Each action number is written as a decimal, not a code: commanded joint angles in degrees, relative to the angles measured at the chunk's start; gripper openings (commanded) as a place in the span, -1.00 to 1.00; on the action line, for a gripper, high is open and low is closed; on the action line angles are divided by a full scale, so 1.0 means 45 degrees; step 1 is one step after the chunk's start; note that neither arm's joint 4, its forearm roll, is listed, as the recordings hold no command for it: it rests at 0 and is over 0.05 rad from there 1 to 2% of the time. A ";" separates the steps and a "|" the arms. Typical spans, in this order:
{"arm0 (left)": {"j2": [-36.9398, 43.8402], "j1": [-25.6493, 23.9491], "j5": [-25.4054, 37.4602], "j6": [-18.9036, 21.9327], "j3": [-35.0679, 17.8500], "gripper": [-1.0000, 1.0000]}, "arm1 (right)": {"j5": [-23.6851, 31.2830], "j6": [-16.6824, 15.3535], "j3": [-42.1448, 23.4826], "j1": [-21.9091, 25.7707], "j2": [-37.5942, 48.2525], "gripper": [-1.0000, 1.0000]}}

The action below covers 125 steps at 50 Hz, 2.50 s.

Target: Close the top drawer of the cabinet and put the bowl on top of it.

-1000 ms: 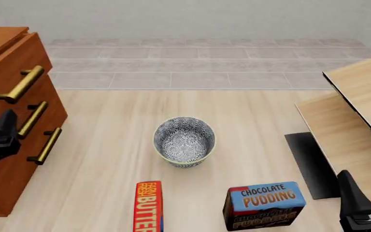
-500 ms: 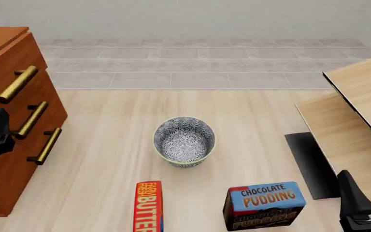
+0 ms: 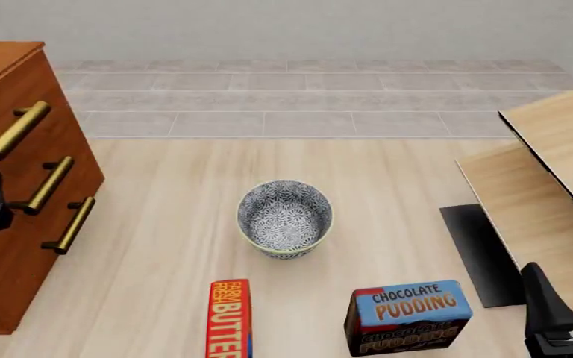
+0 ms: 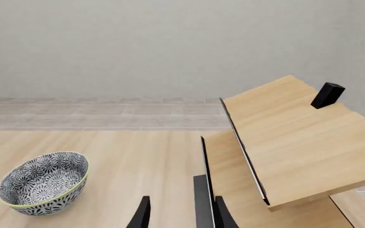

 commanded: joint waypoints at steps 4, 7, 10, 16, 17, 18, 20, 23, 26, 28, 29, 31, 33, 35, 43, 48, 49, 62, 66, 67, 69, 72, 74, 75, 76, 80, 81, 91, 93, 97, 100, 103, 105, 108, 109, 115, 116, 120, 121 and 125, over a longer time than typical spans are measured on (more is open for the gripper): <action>0.0191 0.0519 -0.0089 0.0440 0.0155 1.00 | -0.0015 0.0003 0.0004 0.0000 0.0007 1.00; 0.0257 0.0584 -0.0135 0.0414 0.0144 1.00 | -0.0015 0.0000 0.0004 0.0003 0.0006 1.00; 0.0339 0.0648 -0.0215 0.0442 0.0162 1.00 | -0.0014 -0.0003 0.0004 -0.0001 0.0007 1.00; 0.0215 0.0856 -0.0260 0.0655 0.0148 1.00 | -0.0014 0.0005 0.0004 0.0003 0.0007 1.00; 0.0217 0.0899 -0.0277 0.0686 0.0146 1.00 | -0.0015 0.0007 0.0004 -0.0002 0.0006 1.00; 0.0217 0.0899 -0.0277 0.0686 0.0147 1.00 | -0.0015 0.0007 0.0004 -0.0002 0.0006 1.00; 0.0231 0.0936 -0.0270 0.0679 0.0132 1.00 | -0.0015 0.0000 0.0004 0.0002 0.0007 1.00; 0.0075 0.0904 -0.0213 0.0794 0.0141 1.00 | -0.0014 0.0006 0.0004 -0.0002 0.0007 1.00; 0.0139 0.0896 -0.0279 0.0785 0.0149 1.00 | -0.0016 -0.0002 0.0004 -0.0001 0.0005 1.00; 0.0132 0.0886 -0.0270 0.0804 0.0123 1.00 | -0.0014 0.0003 0.0004 0.0002 0.0008 1.00; 0.0144 0.0869 -0.0273 0.0811 0.0136 1.00 | -0.0016 0.0001 0.0004 -0.0002 0.0006 1.00; 0.0132 0.0844 -0.0287 0.0839 0.0150 1.00 | -0.0015 0.0000 0.0004 -0.0002 0.0006 1.00; 0.0132 0.0786 -0.0239 0.0778 0.0169 1.00 | -0.0015 -0.0003 0.0004 0.0000 0.0006 1.00; 0.0037 0.0542 -0.0159 0.0745 0.0202 1.00 | -0.0015 -0.0007 0.0004 -0.0002 0.0006 1.00; -0.1171 -0.0817 0.0805 0.0572 0.0442 1.00 | -0.0014 0.0006 0.0004 0.0000 0.0007 1.00; -0.2183 -0.1750 0.2043 0.0389 0.0101 1.00 | -0.0015 -0.0004 0.0004 0.0000 0.0007 1.00; -0.2393 -0.1885 0.2313 0.0363 0.0058 1.00 | -0.0013 -0.0008 0.0004 -0.0001 0.0008 1.00; -0.4544 -0.3663 0.5108 0.0314 -0.0773 1.00 | -0.0014 0.0004 0.0004 -0.0002 0.0007 1.00; -0.5061 -0.4243 0.5852 0.0347 -0.0967 1.00 | -0.0014 0.0000 0.0004 -0.0002 0.0007 1.00; -0.5102 -0.4498 0.6039 0.0363 -0.1044 1.00 | -0.0014 0.0001 0.0004 -0.0003 0.0007 1.00; -0.5310 -0.4854 0.6231 0.0543 -0.1144 1.00 | -0.0014 0.0002 0.0004 0.0000 0.0007 1.00; -0.5295 -0.5192 0.6544 0.0407 -0.1271 1.00 | -0.0014 -0.0005 0.0004 0.0000 0.0007 1.00; -0.5303 -0.5372 0.6620 0.0458 -0.1334 1.00 | -0.0014 0.0005 0.0004 0.0001 0.0007 1.00; -0.5349 -0.5437 0.6726 0.0429 -0.1383 1.00 | -0.0013 -0.0005 0.0004 -0.0002 0.0008 1.00; -0.5127 -0.5647 0.6786 0.0328 -0.1483 1.00 | -0.0016 0.0004 0.0004 0.0000 0.0006 1.00; -0.5112 -0.6091 0.7090 0.0524 -0.1786 1.00 | -0.0015 -0.0001 0.0004 -0.0002 0.0006 1.00; -0.4803 -0.6310 0.7073 0.0290 -0.1839 1.00 | -0.0013 0.0009 0.0004 -0.0001 0.0008 1.00; -0.3588 -0.7653 0.7445 0.0781 -0.2479 1.00 | -0.0014 -0.0006 0.0004 -0.0003 0.0007 1.00; -0.2882 -0.7936 0.7413 0.0897 -0.2600 1.00 | -0.0014 0.0000 0.0004 -0.0001 0.0007 1.00; -0.2396 -0.8098 0.7435 0.1306 -0.3024 1.00 | -0.0015 0.0002 0.0004 -0.0002 0.0006 1.00; -0.1652 -0.8500 0.7340 0.1354 -0.3391 1.00 | -0.0013 0.0006 0.0004 -0.0001 0.0008 1.00; -0.0710 -0.8684 0.7325 0.1279 -0.3554 1.00 | -0.0013 -0.0002 0.0004 -0.0001 0.0008 1.00; -0.0390 -0.8734 0.7320 0.1459 -0.3630 1.00 | -0.0016 0.0008 0.0004 -0.0001 0.0006 1.00; 0.0058 -0.8891 0.7712 0.1230 -0.4063 1.00 | -0.0014 -0.0002 0.0004 -0.0002 0.0007 1.00; 0.0229 -0.9030 0.7842 0.1147 -0.4227 1.00 | -0.0013 -0.0003 0.0004 -0.0001 0.0008 1.00; 0.0930 -0.9921 0.8643 0.1073 -0.5281 1.00 | -0.0015 0.0007 0.0004 0.0002 0.0006 1.00; 0.0932 -0.9921 0.8645 0.1073 -0.5284 1.00 | -0.0015 0.0007 0.0004 0.0002 0.0006 1.00; 0.1384 -1.0064 0.9047 0.1276 -0.5815 1.00 | -0.0014 0.0006 0.0004 -0.0002 0.0008 1.00; 0.1605 -1.0098 0.9102 0.1425 -0.5920 1.00 | -0.0014 0.0007 0.0004 -0.0001 0.0007 1.00; 0.2215 -1.0032 0.9685 0.1061 -0.6604 1.00 | -0.0014 0.0001 0.0004 0.0000 0.0007 1.00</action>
